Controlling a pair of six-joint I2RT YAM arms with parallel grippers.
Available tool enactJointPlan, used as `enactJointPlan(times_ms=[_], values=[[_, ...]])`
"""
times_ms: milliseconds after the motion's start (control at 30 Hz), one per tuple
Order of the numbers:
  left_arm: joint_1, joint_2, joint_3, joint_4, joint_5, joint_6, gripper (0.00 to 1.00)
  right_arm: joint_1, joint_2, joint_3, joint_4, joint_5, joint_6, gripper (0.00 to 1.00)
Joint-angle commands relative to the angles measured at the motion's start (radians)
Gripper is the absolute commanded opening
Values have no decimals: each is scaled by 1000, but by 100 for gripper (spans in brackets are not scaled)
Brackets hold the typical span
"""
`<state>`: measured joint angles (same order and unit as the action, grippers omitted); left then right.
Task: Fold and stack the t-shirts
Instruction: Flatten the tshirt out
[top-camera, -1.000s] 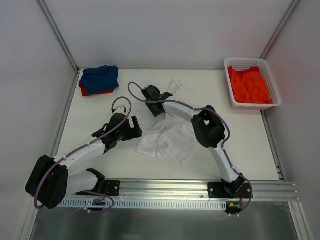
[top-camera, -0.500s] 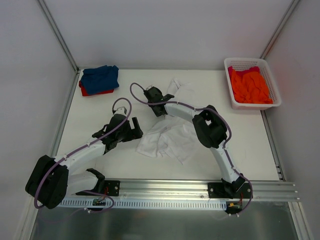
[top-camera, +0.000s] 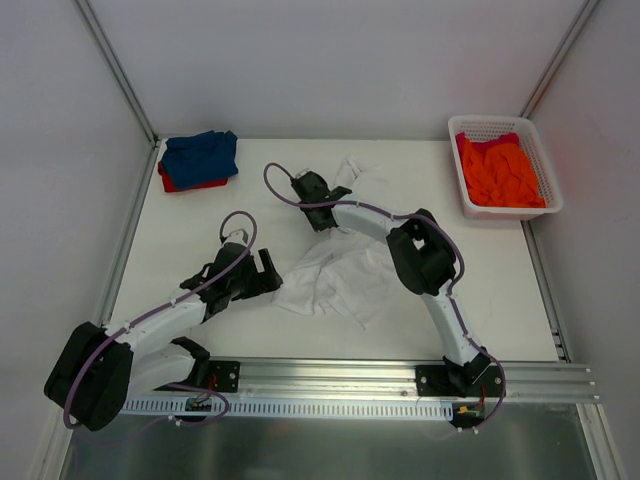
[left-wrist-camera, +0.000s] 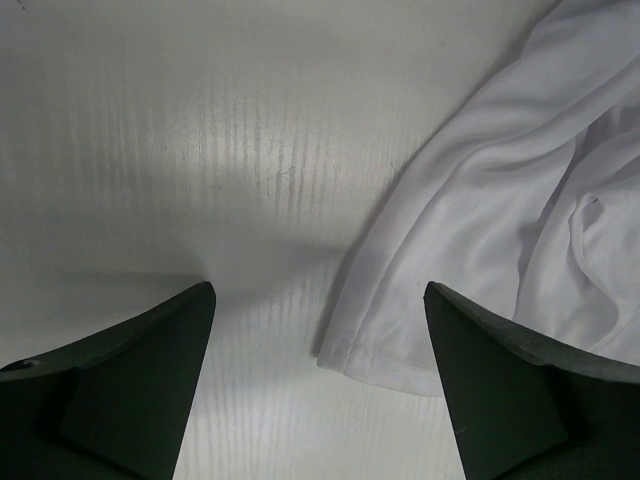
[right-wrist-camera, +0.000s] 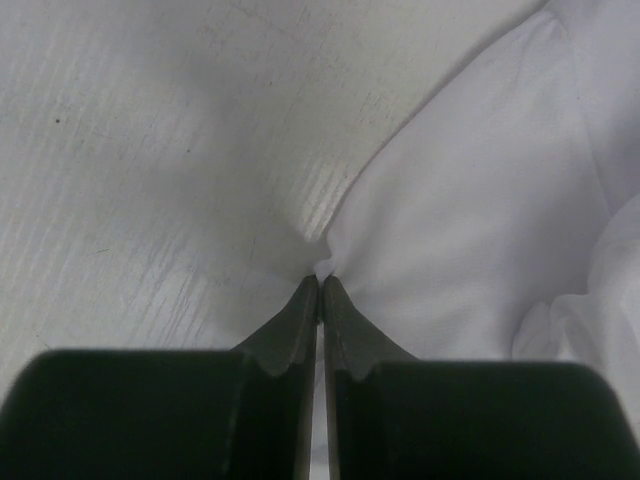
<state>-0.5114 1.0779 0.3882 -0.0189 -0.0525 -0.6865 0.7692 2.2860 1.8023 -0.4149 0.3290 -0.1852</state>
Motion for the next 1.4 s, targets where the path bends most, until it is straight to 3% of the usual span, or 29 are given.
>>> enactJointPlan(times_ms=[0, 267, 467, 733, 967, 1367], values=[[-16, -36, -37, 11, 33, -53, 86, -13, -57, 2, -12, -18, 16, 5], [-105, -36, -78, 11, 3, -117, 81, -24, -59, 14, -12, -28, 23, 2], [-164, -15, -87, 11, -7, -153, 66, -31, -60, 17, -15, -35, 27, 0], [-177, -13, -103, 11, -15, -171, 24, -36, -60, 20, -13, -39, 27, 0], [-179, 8, -92, 11, -27, -170, 0, -38, -65, 20, -13, -41, 29, 0], [-179, 19, 15, -53, -112, -90, 0, -70, -166, 98, -71, -18, 4, 0]])
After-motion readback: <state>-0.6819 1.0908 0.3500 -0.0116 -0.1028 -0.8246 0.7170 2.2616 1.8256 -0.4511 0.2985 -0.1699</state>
